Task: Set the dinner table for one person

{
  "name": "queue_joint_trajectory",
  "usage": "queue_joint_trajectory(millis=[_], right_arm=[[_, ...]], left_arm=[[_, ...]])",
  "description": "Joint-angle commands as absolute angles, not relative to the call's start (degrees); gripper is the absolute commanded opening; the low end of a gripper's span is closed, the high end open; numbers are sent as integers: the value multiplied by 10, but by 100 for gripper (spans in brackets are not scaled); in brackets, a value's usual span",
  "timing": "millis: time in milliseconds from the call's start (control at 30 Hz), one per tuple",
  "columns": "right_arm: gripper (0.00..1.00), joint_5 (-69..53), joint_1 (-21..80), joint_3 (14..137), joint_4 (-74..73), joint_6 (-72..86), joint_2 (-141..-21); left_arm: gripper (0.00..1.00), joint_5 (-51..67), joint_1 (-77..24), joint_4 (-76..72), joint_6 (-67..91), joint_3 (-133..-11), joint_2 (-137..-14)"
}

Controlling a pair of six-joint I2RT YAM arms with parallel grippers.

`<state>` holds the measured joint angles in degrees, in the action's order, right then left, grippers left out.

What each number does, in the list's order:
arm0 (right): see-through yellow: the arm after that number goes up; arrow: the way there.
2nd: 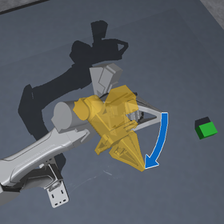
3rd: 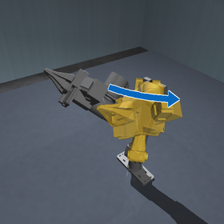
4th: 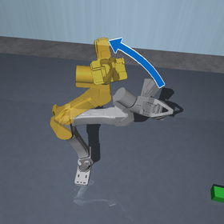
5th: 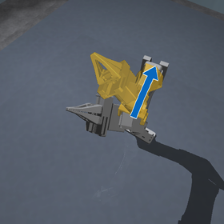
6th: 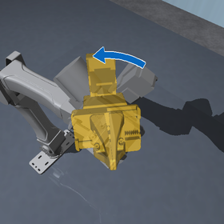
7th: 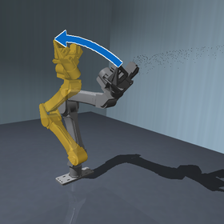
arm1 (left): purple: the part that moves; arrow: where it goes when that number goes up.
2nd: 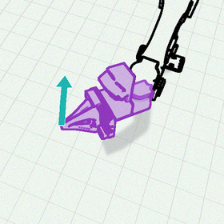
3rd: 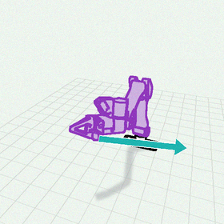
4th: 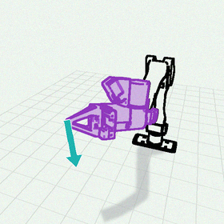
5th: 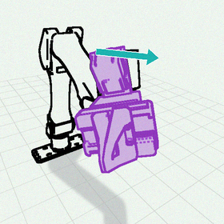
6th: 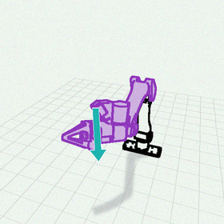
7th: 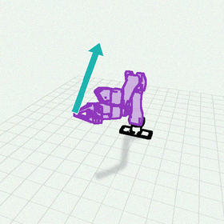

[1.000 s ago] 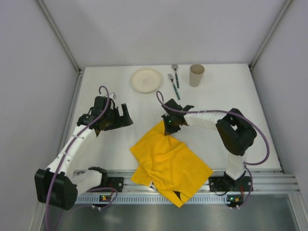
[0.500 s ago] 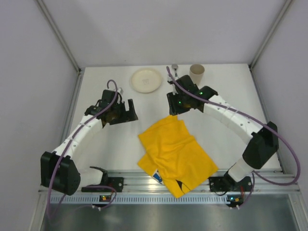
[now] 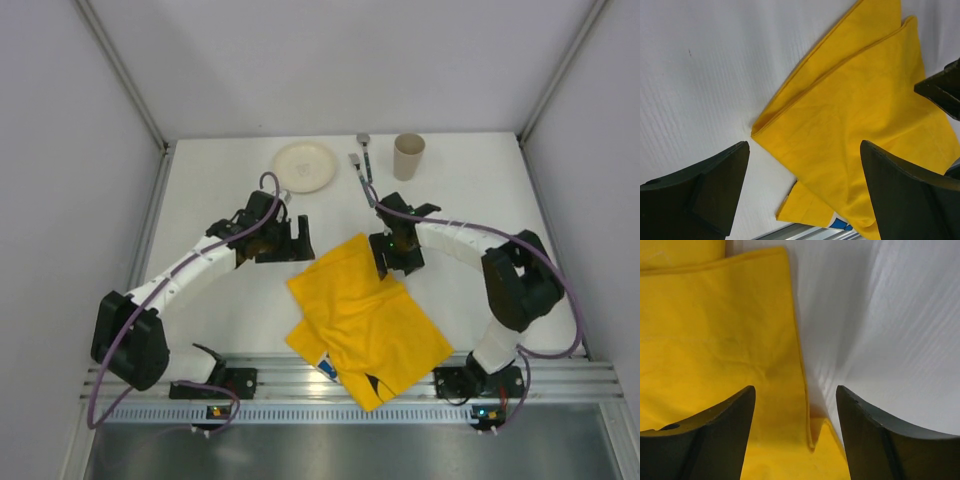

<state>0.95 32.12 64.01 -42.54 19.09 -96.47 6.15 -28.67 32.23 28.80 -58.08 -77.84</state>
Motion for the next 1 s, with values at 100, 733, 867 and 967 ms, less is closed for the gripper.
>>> queue_joint_trajectory(millis=[100, 733, 867, 967], right_arm=[[61, 7, 319, 739, -358, 207, -1066], [0, 73, 314, 746, -447, 201, -889], [0, 97, 281, 747, -468, 201, -831], [0, 179, 226, 747, -504, 212, -823]], left_arm=[[98, 32, -287, 340, 289, -569, -743], [99, 35, -287, 335, 261, -720, -866], [98, 38, -286, 325, 256, -734, -889], [98, 37, -287, 326, 252, -750, -911]])
